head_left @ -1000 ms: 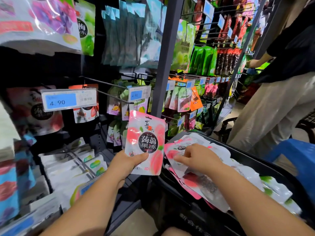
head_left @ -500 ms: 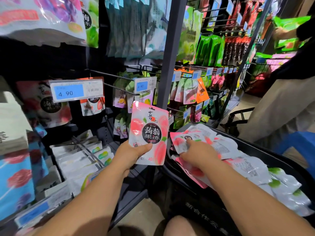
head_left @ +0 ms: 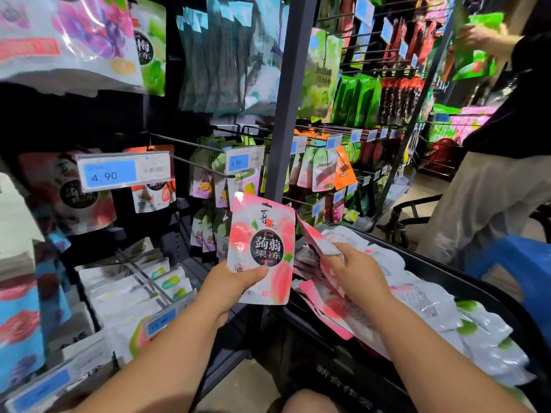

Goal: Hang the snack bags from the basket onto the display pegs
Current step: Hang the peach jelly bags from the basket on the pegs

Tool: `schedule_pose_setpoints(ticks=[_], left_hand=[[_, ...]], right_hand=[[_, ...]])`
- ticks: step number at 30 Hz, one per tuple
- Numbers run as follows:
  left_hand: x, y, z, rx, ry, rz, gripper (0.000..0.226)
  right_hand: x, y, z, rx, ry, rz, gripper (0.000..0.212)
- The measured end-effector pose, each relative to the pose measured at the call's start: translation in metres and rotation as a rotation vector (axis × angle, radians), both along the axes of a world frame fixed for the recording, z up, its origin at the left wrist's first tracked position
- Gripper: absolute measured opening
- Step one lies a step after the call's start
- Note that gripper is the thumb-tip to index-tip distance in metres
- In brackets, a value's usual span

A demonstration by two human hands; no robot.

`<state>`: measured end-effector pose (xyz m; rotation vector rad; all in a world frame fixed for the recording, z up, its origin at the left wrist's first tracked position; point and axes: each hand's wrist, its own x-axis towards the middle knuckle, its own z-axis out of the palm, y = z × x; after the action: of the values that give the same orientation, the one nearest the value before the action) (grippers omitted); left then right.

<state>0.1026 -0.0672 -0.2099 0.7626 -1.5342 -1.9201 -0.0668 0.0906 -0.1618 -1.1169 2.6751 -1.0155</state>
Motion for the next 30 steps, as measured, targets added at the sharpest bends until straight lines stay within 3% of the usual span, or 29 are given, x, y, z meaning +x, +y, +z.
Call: schedule_pose_setpoints(ticks=[5, 8, 9, 13, 18, 22, 25, 30], left_hand=[[-0.001, 0.004, 0.002, 0.011, 0.006, -0.013, 0.028], [-0.003, 0.006, 0.002, 0.021, 0.011, 0.001, 0.031], [-0.003, 0.008, 0.004, 0.025, 0.015, 0.011, 0.031], [-0.003, 0.014, 0.015, 0.054, 0.053, 0.059, 0.03], [0.001, 0.02, 0.028, 0.07, 0.096, 0.086, 0.027], [0.005, 0.027, 0.036, 0.096, 0.124, 0.071, 0.041], [0.012, 0.035, 0.049, 0.066, 0.123, 0.059, 0.048], [0.044, 0.034, 0.061, -0.037, 0.095, 0.077, 0.035]], right_hand=[[0.002, 0.0, 0.004, -0.244, -0.193, -0.078, 0.016], [0.003, -0.001, 0.006, -0.432, -0.372, -0.107, 0.055], [0.003, -0.001, 0.006, -0.512, -0.442, -0.096, 0.056], [0.01, -0.006, 0.012, -0.8, -0.662, 0.027, 0.023], [0.026, -0.011, 0.02, -1.107, -0.94, 0.102, 0.029], [0.041, -0.014, 0.023, -1.138, -0.978, 0.137, 0.046], [0.054, -0.016, 0.022, -1.092, -0.987, 0.21, 0.081], [0.07, -0.023, 0.023, -0.929, -1.016, 0.37, 0.06]])
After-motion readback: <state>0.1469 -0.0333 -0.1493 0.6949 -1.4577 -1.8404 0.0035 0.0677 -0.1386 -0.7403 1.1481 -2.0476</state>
